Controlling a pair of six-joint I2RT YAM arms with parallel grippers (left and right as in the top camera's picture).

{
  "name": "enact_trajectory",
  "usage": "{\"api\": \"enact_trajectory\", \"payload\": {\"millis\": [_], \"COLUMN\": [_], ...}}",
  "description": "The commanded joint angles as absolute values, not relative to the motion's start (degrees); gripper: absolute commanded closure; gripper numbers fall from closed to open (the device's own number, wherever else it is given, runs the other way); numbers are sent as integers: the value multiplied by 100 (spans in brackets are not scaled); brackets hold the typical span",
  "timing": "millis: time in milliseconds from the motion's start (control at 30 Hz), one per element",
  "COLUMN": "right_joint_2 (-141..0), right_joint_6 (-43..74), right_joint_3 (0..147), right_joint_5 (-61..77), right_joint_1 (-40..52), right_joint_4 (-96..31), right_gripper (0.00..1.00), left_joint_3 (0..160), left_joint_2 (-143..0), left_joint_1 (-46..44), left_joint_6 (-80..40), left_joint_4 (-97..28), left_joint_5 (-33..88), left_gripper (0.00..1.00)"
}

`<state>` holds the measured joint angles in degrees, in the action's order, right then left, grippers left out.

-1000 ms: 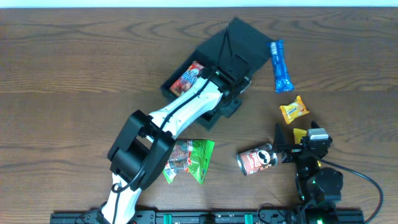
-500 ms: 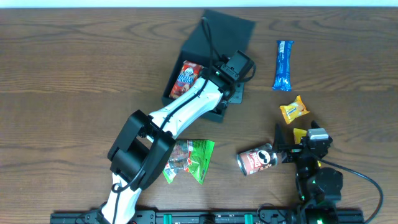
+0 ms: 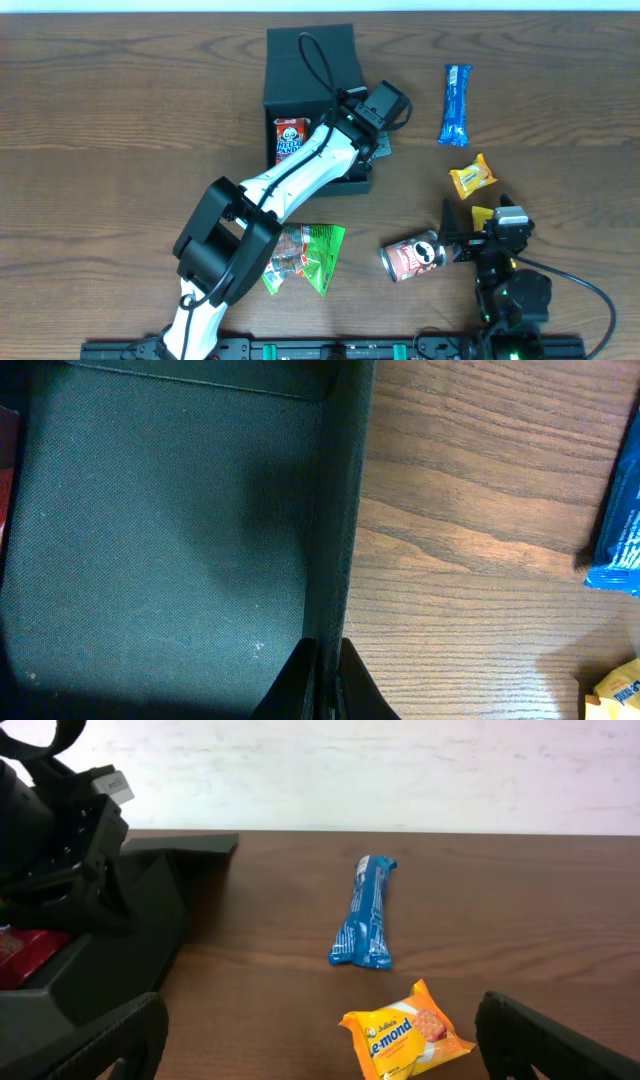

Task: Pack container
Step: 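Push the Hello Panda box upright against the box's left wall, then release and retract the left gripper to the left side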

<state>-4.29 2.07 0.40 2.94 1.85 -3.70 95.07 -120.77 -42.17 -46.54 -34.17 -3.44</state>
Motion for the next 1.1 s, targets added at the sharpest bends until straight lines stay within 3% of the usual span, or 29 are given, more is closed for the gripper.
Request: {"api": "enact_trajectory", "payload": {"millis": [0,967,1067], "right_joint_2": [-432,-432,-432], "right_joint_6": [121,121,121], "right_joint_3": [36,36,36], "right_joint_5": [281,281,283], "right_joint_1": [228,228,228], "right_joint_4": [-405,-405,-405], "right_gripper": [1,1,1], "left_joint_3": [9531,9531,9529], "left_joint_2": [-12145,-12145,-12145], "left_joint_1": [-4202,-4386,-4405], "left_joint_6": [-4753,-3763,-3765], "left_joint_4": [-3483,-3898,-3859], "left_joint_5": [-489,-301,-303], "left_gripper": [94,94,84]}}
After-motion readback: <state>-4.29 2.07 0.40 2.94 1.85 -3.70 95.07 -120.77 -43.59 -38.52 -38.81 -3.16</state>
